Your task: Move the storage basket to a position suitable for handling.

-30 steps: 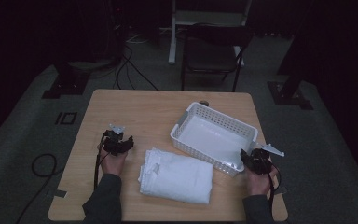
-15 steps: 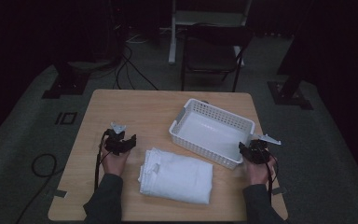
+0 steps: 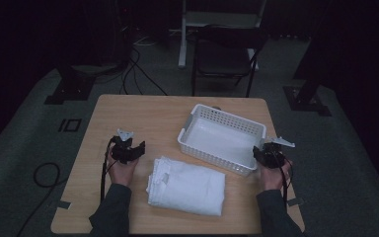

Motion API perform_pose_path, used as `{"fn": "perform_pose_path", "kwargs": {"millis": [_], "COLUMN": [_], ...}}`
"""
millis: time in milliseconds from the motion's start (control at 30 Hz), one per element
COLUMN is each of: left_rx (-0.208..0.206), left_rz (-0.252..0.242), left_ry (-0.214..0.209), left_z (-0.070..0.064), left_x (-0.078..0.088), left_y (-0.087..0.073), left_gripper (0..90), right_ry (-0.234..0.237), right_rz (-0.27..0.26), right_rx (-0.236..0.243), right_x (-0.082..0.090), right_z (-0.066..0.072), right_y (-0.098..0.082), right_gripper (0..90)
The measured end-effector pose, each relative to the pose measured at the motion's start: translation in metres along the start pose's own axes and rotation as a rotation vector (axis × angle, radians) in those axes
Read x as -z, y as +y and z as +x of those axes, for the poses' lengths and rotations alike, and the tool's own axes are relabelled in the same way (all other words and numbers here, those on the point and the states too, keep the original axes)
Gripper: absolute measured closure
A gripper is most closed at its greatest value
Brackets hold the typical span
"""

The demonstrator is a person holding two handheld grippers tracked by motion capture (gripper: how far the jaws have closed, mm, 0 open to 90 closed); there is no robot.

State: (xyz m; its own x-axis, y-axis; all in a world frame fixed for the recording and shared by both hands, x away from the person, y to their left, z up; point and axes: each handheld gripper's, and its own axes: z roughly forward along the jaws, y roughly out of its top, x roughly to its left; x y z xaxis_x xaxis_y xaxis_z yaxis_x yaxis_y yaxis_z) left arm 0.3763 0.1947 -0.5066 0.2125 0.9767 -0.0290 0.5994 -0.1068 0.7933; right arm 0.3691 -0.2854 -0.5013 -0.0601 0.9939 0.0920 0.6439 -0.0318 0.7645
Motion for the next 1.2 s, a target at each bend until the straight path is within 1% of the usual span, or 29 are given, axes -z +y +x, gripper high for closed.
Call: {"fn": "perform_pose_path", "kwargs": {"millis": [100,167,233,300,367,400,600,733,767,867,933,1033,1067,1133,1167,1200], "left_rx": [-0.005,-0.002,-0.008,-0.010,-0.011,-0.005,-0.003,-0.005,-0.002,0.009,0.022,0.052,0.054,0.063,0.063,0.072], "left_rz": [0.000,-0.005,-0.006,-0.019,-0.044,-0.052,-0.057,-0.059,-0.065,-0.085,-0.087,-0.086,-0.079,-0.060,-0.060,-0.043], "left_ry": [-0.003,-0.005,-0.008,-0.012,-0.014,-0.020,-0.055,-0.071,-0.077,-0.124,-0.140,-0.169,-0.180,-0.180,-0.180,-0.185], "left_z": [-0.002,-0.004,-0.004,-0.006,-0.006,-0.006,-0.010,-0.014,-0.015,-0.016,-0.016,-0.016,-0.017,-0.017,-0.017,-0.018], "left_x": [0.002,0.003,0.004,0.006,0.008,0.008,0.010,0.009,0.009,0.011,0.011,0.008,0.006,-0.001,-0.001,-0.007], "left_y": [0.001,0.002,0.004,0.004,0.005,0.006,0.011,0.014,0.014,0.017,0.020,0.025,0.027,0.028,0.028,0.029], "left_gripper": [42.7,42.7,42.7,42.8,43.7,43.8,43.8,44.5,44.7,45.4,45.4,45.4,45.4,45.4,45.5,45.5], "right_ry": [0.017,0.021,0.032,0.043,0.060,0.064,0.096,0.120,0.126,0.134,0.141,0.148,0.149,0.156,0.156,0.160], "right_rz": [0.000,0.001,0.005,0.006,0.005,0.006,0.005,0.001,0.001,0.004,0.006,0.012,0.015,0.015,0.015,0.014], "right_rx": [0.003,0.003,0.012,0.022,0.036,0.044,0.077,0.087,0.086,0.087,0.092,0.106,0.109,0.109,0.109,0.110], "right_x": [-0.005,-0.006,-0.012,-0.015,-0.019,-0.020,-0.027,-0.031,-0.032,-0.034,-0.036,-0.038,-0.039,-0.040,-0.040,-0.041], "right_z": [0.004,0.005,0.013,0.017,0.022,0.024,0.037,0.043,0.044,0.047,0.049,0.052,0.054,0.057,0.057,0.059], "right_y": [0.004,0.005,0.009,0.012,0.014,0.015,0.019,0.021,0.022,0.023,0.025,0.027,0.028,0.029,0.029,0.030], "right_gripper": [62.7,62.7,62.8,62.8,62.8,62.8,62.8,62.8,62.8,62.6,62.6,62.7,62.8,63.0,63.0,63.2]}}
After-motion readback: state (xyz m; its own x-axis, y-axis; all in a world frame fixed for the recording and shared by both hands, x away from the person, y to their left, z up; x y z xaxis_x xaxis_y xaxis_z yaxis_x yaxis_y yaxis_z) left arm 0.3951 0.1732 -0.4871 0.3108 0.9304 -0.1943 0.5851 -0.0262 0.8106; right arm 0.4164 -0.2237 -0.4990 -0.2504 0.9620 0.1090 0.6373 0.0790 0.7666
